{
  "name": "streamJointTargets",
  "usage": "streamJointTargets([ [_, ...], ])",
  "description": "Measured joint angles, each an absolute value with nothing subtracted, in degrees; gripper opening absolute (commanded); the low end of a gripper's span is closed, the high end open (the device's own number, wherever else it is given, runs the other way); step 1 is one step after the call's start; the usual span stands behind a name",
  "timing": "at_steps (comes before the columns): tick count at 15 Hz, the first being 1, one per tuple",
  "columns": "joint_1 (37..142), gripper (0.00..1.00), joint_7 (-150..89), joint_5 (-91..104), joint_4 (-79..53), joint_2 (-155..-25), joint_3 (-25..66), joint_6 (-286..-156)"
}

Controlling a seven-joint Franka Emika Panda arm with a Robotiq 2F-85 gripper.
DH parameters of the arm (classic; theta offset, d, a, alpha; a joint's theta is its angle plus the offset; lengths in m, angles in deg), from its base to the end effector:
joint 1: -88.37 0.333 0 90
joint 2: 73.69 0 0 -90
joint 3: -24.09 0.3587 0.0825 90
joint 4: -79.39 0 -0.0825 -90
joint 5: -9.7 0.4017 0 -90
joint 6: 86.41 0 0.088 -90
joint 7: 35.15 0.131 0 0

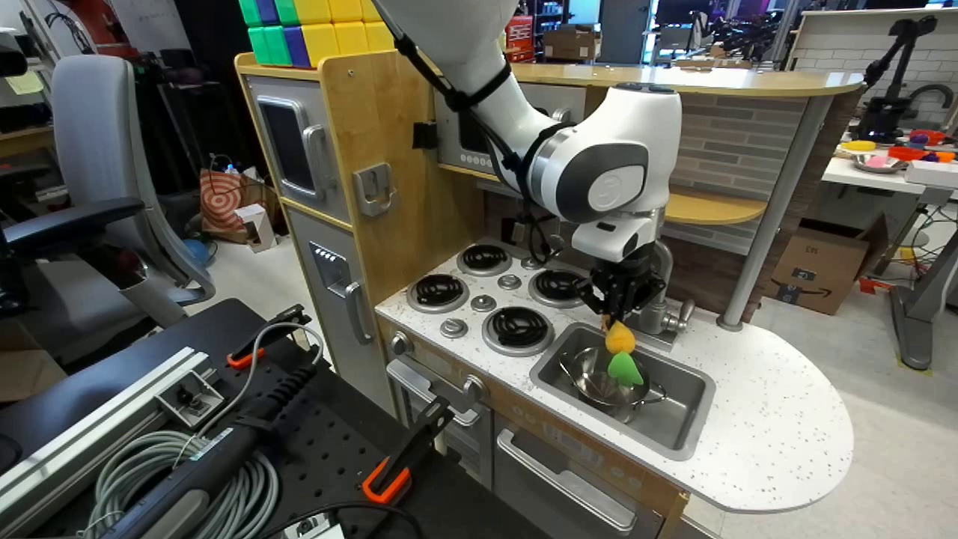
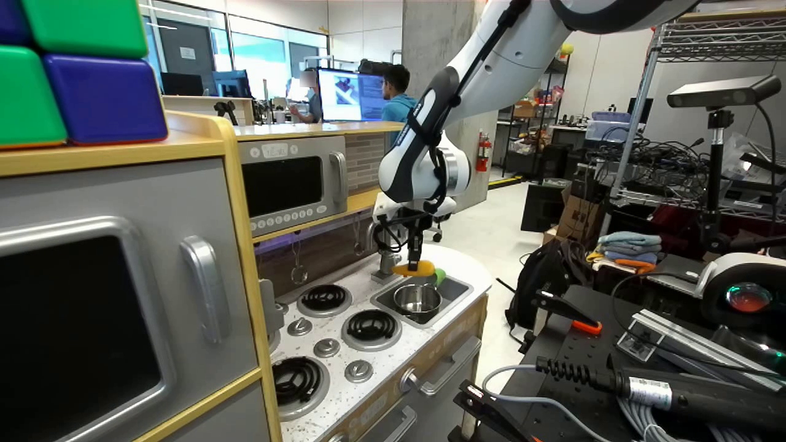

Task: Put the carrot plush toy in the pot

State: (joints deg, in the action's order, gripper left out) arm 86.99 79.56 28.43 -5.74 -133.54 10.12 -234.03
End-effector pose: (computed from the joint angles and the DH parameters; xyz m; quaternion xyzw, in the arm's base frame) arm 0.7300 -0.1716 0.0497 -0.3557 0.9335 -0.0362 0.0268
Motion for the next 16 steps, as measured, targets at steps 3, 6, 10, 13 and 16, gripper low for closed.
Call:
streamJointTargets([
  [3,87.0,0.47,80.6,28.0,-5.6,-133.5,10.1,-233.4],
  [6,87.0,0.69,81.1,27.4,-5.3,-133.2,10.0,-231.1],
  [10,87.1,0.98,81.0,21.1,-5.5,-131.1,9.6,-220.6],
  [13,87.7,1.0,78.9,15.7,-7.5,-129.2,9.5,-214.0],
  [16,87.9,1.0,72.9,11.3,-11.5,-124.8,9.5,-210.9],
])
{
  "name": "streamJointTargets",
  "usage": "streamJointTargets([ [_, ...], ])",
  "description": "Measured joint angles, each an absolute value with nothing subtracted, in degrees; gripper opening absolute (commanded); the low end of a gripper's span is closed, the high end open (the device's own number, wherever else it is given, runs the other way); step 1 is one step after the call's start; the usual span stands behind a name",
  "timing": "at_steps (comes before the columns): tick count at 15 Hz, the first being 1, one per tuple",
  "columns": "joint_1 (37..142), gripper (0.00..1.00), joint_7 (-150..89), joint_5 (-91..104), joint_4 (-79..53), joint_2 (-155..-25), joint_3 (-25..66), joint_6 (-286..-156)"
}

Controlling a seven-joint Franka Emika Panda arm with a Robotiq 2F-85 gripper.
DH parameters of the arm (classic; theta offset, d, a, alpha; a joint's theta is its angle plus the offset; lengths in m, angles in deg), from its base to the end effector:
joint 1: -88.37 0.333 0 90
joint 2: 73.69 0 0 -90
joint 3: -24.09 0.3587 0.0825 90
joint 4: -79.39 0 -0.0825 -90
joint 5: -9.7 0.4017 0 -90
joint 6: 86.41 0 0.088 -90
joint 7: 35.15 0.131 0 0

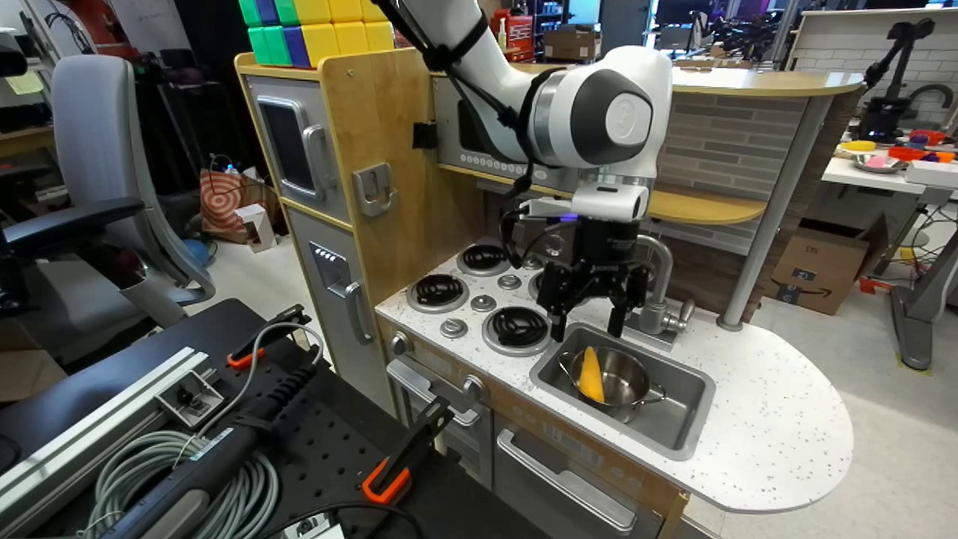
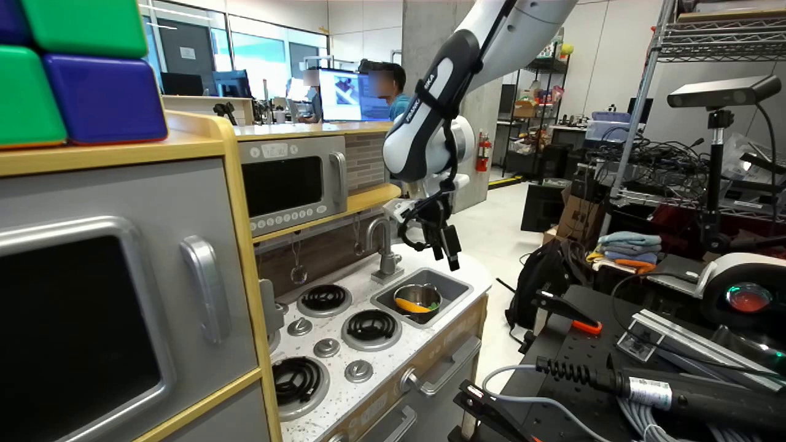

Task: Put the carrot plush toy in the pot

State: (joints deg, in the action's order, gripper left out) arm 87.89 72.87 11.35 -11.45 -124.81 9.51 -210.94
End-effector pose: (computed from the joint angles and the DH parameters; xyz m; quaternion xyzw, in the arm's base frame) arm 0.6744 -0.1629 0.0926 0.4889 -0.8563 -0.0271 0.1642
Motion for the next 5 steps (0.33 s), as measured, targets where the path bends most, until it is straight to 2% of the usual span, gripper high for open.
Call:
streamJointTargets([
  [5,87.7,1.0,63.7,9.5,-17.5,-116.3,9.5,-207.7],
])
